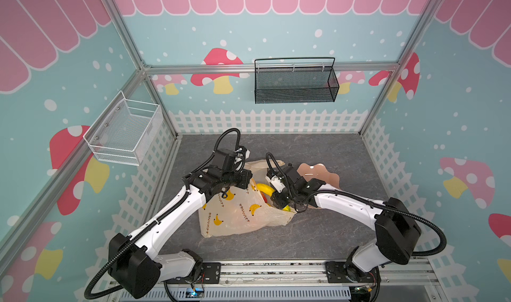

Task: Place the fruits into the plastic bag
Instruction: Place the fruit in the plastic bag.

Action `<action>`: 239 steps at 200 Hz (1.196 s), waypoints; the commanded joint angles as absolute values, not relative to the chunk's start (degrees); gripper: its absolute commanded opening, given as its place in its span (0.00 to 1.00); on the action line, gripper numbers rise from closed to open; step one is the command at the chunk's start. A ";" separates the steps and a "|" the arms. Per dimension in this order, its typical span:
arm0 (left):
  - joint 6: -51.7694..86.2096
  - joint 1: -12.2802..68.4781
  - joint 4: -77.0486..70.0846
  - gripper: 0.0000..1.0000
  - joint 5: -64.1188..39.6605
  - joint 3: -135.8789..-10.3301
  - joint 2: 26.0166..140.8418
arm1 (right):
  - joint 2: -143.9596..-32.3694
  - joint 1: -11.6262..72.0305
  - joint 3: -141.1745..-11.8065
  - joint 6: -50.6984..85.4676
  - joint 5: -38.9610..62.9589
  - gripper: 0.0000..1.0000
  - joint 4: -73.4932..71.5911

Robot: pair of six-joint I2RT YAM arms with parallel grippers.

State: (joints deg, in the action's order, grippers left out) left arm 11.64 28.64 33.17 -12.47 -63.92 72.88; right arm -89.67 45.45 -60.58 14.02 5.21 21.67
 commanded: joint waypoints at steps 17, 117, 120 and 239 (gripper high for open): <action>12.04 29.18 32.71 0.00 -13.75 -65.57 72.68 | -93.79 46.05 -62.43 13.82 7.71 0.14 19.41; 11.70 29.78 32.70 0.00 -13.63 -65.47 72.33 | -105.87 46.14 -73.21 14.95 19.42 0.14 15.13; 11.62 29.79 32.61 0.00 -13.58 -65.50 72.33 | -106.29 46.08 -73.50 15.28 19.95 0.13 14.98; 10.33 29.71 32.96 0.00 -12.40 -65.92 72.82 | -116.25 46.32 -78.95 33.64 38.61 0.13 4.30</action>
State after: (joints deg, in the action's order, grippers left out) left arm 11.33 29.45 33.17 -12.80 -64.40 72.88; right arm -114.04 45.82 -76.75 27.22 32.77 8.36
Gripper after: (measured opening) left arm 0.048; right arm 0.288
